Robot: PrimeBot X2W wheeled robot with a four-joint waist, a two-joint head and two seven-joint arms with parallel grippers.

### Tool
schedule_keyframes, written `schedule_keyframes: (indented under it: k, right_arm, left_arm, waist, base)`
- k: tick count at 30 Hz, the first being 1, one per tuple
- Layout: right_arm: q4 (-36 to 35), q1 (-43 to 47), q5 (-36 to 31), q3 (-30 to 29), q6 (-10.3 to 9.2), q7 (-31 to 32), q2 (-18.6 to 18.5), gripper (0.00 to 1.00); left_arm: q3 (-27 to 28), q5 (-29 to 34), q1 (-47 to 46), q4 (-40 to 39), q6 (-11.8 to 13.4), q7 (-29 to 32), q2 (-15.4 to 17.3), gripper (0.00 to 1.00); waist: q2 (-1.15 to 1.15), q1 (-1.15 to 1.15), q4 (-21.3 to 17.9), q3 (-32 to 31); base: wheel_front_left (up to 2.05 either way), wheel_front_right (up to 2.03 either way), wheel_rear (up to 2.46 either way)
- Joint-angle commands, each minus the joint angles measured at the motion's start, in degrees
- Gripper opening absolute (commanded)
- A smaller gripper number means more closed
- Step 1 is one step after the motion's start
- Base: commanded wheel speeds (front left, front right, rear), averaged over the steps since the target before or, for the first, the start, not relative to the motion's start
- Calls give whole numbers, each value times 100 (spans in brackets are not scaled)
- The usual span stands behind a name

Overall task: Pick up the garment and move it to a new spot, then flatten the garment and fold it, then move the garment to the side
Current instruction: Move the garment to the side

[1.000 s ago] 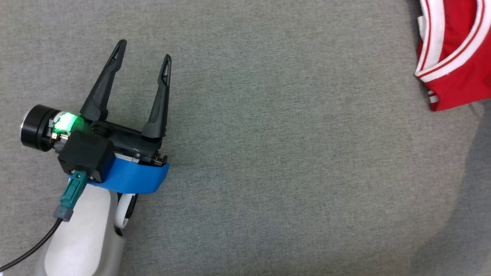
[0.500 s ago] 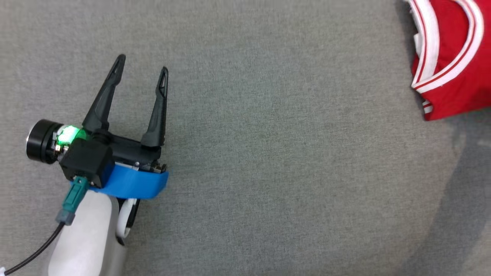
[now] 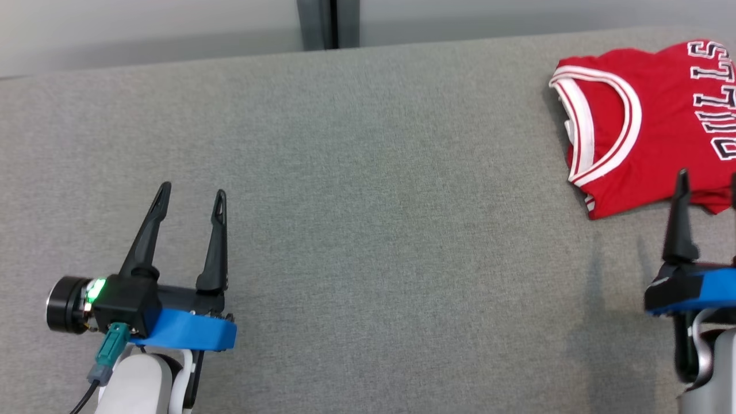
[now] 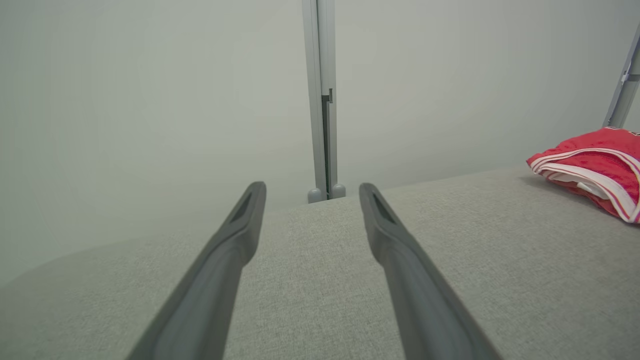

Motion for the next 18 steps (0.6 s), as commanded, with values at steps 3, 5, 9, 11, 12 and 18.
schedule_keyframes:
  k: [3, 5, 9, 11, 12, 18]
  right_arm:
    - [-281, 487, 417, 493, 1, -5, 27, 100]
    - [-374, 671, 645, 766, 1, 2, 29, 100]
    - [-478, 997, 942, 1176, 1, 35, 23, 100]
    - [-514, 1125, 1017, 1330, 1, 42, 22, 100]
    - [-509, 1195, 1019, 1363, 1, 47, 22, 100]
    - [-598, 1633, 1078, 1428, 1, 144, 23, 100]
  left_arm:
    - [84, -73, 216, 111, 54, -22, 9, 100]
    - [123, -97, 311, 179, 87, -23, 14, 100]
    - [197, -146, 524, 280, 120, -23, -10, 100]
    - [215, -170, 630, 327, 130, -23, -22, 100]
    - [212, -180, 684, 355, 126, -22, -23, 100]
    - [158, -201, 1003, 501, 110, -23, -48, 100]
  waist:
    - [1, 2, 83, -260]
    - [1, 2, 179, -369]
    - [1, 2, 380, -617]
    - [1, 2, 457, -750]
    - [1, 2, 492, -824]
    - [1, 2, 559, -1199]
  base:
    - [0, 0, 0]
    - [0, 0, 0]
    - [0, 0, 0]
    - [0, 0, 0]
    - [0, 0, 0]
    - [0, 0, 0]
